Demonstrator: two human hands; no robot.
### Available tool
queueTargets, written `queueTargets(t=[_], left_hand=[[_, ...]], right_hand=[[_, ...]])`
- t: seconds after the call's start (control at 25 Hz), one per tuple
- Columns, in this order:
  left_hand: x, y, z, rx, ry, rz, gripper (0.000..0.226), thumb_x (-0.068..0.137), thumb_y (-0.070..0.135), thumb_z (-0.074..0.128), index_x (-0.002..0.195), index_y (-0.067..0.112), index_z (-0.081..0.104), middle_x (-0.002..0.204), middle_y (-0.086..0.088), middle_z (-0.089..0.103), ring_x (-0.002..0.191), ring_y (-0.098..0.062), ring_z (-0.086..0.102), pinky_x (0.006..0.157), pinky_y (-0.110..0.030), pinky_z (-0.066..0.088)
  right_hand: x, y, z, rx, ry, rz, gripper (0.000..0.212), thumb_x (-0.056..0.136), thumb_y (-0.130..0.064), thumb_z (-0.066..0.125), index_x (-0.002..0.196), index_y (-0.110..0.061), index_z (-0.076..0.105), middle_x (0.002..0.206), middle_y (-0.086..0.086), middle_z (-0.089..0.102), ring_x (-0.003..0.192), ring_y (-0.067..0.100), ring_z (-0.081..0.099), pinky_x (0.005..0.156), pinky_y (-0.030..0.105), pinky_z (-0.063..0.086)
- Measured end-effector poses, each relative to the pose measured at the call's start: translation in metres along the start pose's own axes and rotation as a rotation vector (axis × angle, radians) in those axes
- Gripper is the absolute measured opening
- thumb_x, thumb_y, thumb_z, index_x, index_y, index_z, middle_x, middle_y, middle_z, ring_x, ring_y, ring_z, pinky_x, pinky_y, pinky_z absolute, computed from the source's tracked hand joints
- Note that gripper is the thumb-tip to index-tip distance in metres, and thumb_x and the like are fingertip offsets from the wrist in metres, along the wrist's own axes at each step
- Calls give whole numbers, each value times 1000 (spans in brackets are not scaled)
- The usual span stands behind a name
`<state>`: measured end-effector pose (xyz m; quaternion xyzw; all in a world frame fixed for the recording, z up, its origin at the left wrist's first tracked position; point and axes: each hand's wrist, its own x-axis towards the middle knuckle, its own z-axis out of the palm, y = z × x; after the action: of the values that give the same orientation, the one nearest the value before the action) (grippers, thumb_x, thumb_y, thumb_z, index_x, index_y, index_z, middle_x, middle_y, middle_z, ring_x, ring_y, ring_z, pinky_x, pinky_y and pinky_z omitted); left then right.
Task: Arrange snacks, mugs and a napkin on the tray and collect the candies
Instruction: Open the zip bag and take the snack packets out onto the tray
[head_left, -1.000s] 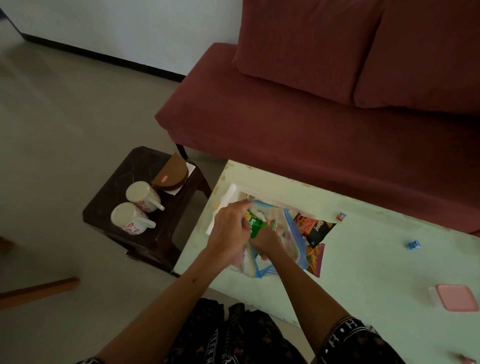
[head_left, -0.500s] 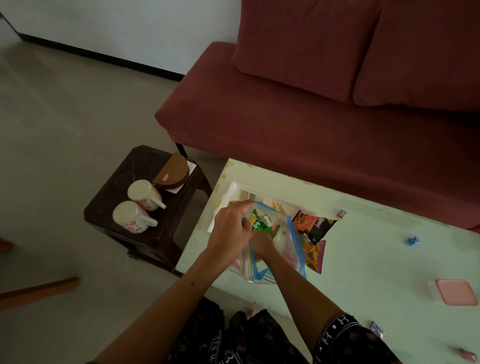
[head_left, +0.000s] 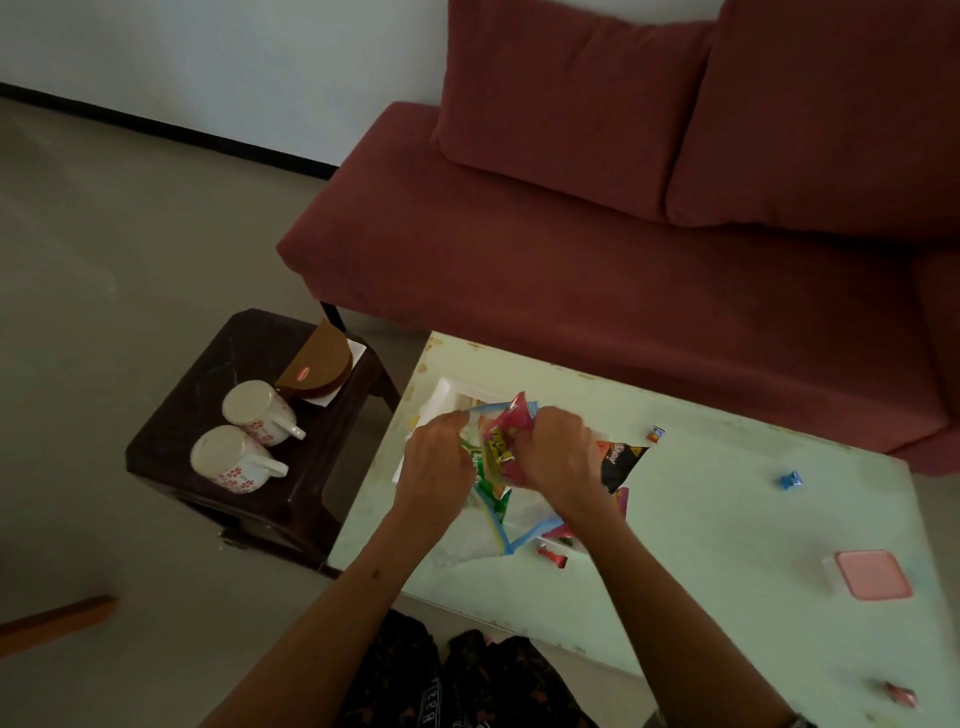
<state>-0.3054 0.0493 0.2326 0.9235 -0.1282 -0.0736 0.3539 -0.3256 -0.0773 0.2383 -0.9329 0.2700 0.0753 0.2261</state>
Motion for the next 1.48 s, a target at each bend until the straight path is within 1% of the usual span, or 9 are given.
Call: queueTargets(t=[0.24,0.36,0.52,0.68,1.0,1.12,1.28,1.36,1.48], left_hand=[[12,-6,-3,110,46,-69,41,78,-4,54,119,1,57,109,-19,67,105,-32,61,91,-38,47],[19,-8,-3,121,33,-113,37,79,-2,54,117,0,57,108,-19,67,104,-32,60,90,-38,47],[11,-12,-14,137,34,-114,35,76,-5,54,111,-2,60,102,-22,68,99,-36,61,85,-39,49],[25,-23,0,180,22,-265,40,76,-4,55,116,2,58,104,-21,68,100,-35,62,87,-40,48],[22,-22,5,191,26,-214,43,79,-2,53,122,4,55,112,-18,67,107,-31,60,94,-39,44],[19,-24,8,193,11,-204,42,80,-1,54,122,5,55,110,-16,68,104,-30,61,90,-39,45],[20,-23,12,176,-2,-176,43,80,-1,54,123,5,54,111,-16,68,103,-29,62,91,-38,47],[20,-22,14,182,-26,-177,43,81,-1,53,124,5,53,114,-16,66,106,-29,61,93,-38,46],[21,-21,15,179,-44,-159,43,82,-1,53,124,5,52,114,-15,66,106,-29,61,93,-39,45]], right_hand=[[-3,35,-89,138,508,32,20,88,-25,51,94,-14,66,96,15,71,91,39,63,69,35,43],[20,60,-85,258,603,68,17,89,-22,55,93,-12,69,90,14,72,84,38,63,66,31,37],[44,97,-20,318,510,192,18,89,-16,57,99,-6,69,97,18,72,90,38,64,68,33,41],[80,124,77,269,145,302,19,87,-10,56,100,-7,70,99,20,72,93,37,64,72,33,45],[85,150,135,436,-54,620,25,88,-11,56,107,-9,71,110,15,70,100,34,62,83,34,51],[84,154,140,466,-51,725,31,93,-25,51,103,-2,69,103,21,68,82,31,60,67,32,47],[86,156,131,409,-49,796,40,93,-34,51,109,1,62,110,22,65,98,37,61,73,36,46],[88,147,111,336,-37,734,32,90,-24,54,110,-1,64,112,21,66,103,38,61,82,37,49],[86,113,63,491,195,499,21,84,-18,53,95,-11,70,97,13,72,93,31,65,79,31,47]])
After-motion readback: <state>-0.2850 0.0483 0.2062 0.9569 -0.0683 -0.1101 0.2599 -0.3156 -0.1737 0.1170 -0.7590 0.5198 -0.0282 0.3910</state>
